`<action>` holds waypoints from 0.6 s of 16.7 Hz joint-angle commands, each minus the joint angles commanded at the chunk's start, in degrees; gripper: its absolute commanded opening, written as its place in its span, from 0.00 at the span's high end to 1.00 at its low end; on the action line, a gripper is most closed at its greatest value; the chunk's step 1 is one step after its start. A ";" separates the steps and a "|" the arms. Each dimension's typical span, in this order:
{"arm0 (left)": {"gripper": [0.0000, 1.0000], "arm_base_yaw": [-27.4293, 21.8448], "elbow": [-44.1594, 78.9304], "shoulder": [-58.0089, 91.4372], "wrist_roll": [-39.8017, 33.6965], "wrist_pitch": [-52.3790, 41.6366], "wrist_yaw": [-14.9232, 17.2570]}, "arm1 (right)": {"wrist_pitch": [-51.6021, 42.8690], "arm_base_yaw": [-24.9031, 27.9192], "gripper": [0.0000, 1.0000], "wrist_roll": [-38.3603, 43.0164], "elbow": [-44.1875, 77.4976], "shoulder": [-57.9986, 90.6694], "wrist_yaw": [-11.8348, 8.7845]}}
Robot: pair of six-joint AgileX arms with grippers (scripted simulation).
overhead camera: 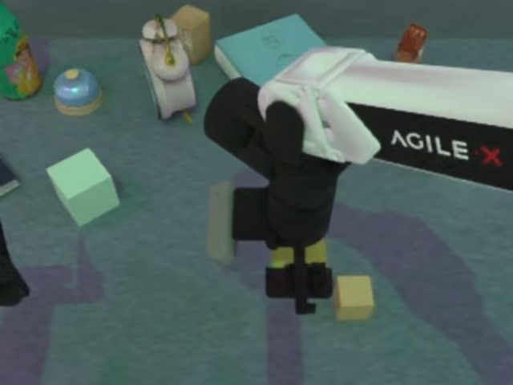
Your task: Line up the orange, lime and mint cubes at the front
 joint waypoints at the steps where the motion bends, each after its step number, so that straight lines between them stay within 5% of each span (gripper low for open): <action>1: 0.00 0.00 0.00 0.00 0.00 0.00 0.00 | 0.17 0.45 1.00 0.03 -0.48 -0.42 0.00; 10: 0.00 0.00 0.00 0.00 0.00 0.00 0.00 | 6.51 0.27 1.00 0.20 -4.69 1.59 0.00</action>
